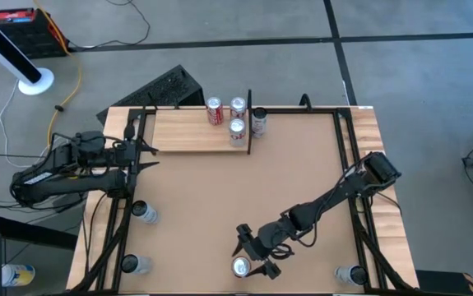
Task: Place canned beverage on shelf
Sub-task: Put the red and white soda can on the shelf aligned with the other red and white soda can
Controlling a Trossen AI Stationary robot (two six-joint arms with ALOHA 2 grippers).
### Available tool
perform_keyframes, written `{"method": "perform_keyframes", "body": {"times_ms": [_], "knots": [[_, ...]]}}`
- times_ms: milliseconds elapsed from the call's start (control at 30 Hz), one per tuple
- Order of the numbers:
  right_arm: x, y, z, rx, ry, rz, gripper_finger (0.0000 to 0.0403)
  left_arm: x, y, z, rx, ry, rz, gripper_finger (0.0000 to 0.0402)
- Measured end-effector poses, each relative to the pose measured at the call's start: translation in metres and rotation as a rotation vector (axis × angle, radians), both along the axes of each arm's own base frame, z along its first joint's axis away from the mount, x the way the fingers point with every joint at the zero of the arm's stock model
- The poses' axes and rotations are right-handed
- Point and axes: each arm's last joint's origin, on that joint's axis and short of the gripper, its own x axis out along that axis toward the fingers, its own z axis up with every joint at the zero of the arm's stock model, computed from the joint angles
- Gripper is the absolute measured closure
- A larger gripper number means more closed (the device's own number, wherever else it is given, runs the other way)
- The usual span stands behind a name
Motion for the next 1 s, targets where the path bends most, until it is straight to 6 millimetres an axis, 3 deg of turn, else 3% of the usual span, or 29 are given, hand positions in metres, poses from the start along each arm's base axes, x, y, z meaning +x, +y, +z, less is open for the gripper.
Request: {"method": "perform_keyframes", "body": {"times_ms": [333,733,867,1000], "knots": [[0.0,0.0,0.0,-0.005,0.004,0.003,0.0115,0.0,0.0,0.0,-0.001,0.001,-0.001,0.0227],[0.0,-0.007,0.005,-0.063,-0.042,-0.003,0.0129,0.0,0.0,0.0,-0.002,0.002,-0.002,0.0227],[0.0,-0.017,0.019,-0.081,-0.089,-0.013,0.013,0.0,0.0,0.0,-0.003,0.003,-0.005,0.0227],[-0.001,-0.038,0.045,-0.119,-0.164,-0.03,0.0131,0.0,0.0,0.0,-0.004,0.004,-0.005,0.0227]]}}
